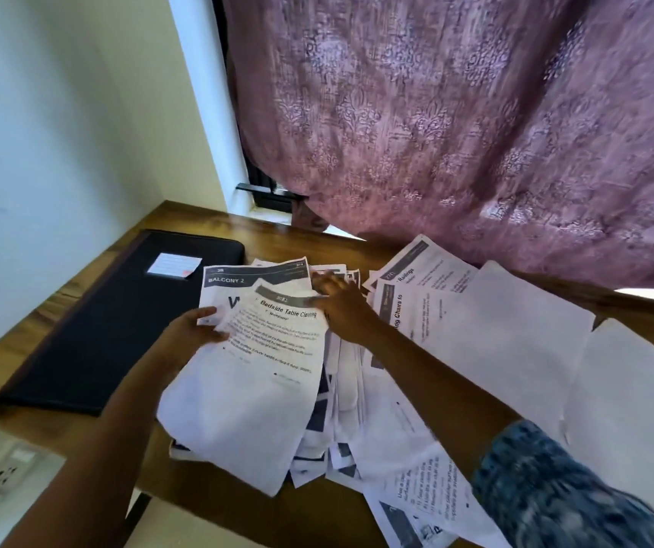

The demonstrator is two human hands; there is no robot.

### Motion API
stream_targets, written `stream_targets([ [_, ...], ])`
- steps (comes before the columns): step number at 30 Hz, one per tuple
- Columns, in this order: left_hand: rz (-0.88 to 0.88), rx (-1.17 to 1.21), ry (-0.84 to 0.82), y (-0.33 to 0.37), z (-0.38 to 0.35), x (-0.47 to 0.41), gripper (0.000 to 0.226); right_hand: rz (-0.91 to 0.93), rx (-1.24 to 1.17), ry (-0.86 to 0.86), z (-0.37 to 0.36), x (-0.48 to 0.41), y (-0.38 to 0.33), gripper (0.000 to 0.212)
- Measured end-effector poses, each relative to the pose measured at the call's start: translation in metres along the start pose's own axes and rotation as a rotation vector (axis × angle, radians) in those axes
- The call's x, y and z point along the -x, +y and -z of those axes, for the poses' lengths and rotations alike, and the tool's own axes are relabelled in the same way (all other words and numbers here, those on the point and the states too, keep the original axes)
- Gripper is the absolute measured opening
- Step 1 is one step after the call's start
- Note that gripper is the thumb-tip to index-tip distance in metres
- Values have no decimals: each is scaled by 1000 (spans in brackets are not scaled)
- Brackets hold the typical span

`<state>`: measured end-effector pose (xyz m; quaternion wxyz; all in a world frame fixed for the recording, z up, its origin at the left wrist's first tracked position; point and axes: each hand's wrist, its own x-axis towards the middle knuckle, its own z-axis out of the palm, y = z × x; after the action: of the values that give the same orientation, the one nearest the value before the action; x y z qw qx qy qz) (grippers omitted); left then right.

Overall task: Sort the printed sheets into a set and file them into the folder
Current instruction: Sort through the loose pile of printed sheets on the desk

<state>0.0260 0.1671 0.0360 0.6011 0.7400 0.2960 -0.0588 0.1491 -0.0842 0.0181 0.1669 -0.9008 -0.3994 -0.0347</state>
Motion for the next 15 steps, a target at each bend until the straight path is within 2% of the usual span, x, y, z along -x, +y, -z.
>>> stream_targets([
  [3, -137, -432, 215, -5, -7, -1, 53, -391, -74, 154, -1, 1, -1, 51],
  [6, -212, -700, 402, -19, -18, 6, 61, -759, -428, 261, 5, 29, -1, 51],
  [9, -162, -717, 433, -25, -33, 11, 76, -907, -626, 190, -12, 58, -4, 53],
  [11, -191, -728, 433, -26, -46, 11, 80, -982, -805, 198, -21, 59, -12, 54],
  [13, -175, -691, 419, -21, -55, 10, 84, -995, -960, 211, -22, 53, -21, 50],
  [15, -172, -626, 388, -19, -61, 11, 82, -1006, -1092, 190, -24, 52, -29, 56],
])
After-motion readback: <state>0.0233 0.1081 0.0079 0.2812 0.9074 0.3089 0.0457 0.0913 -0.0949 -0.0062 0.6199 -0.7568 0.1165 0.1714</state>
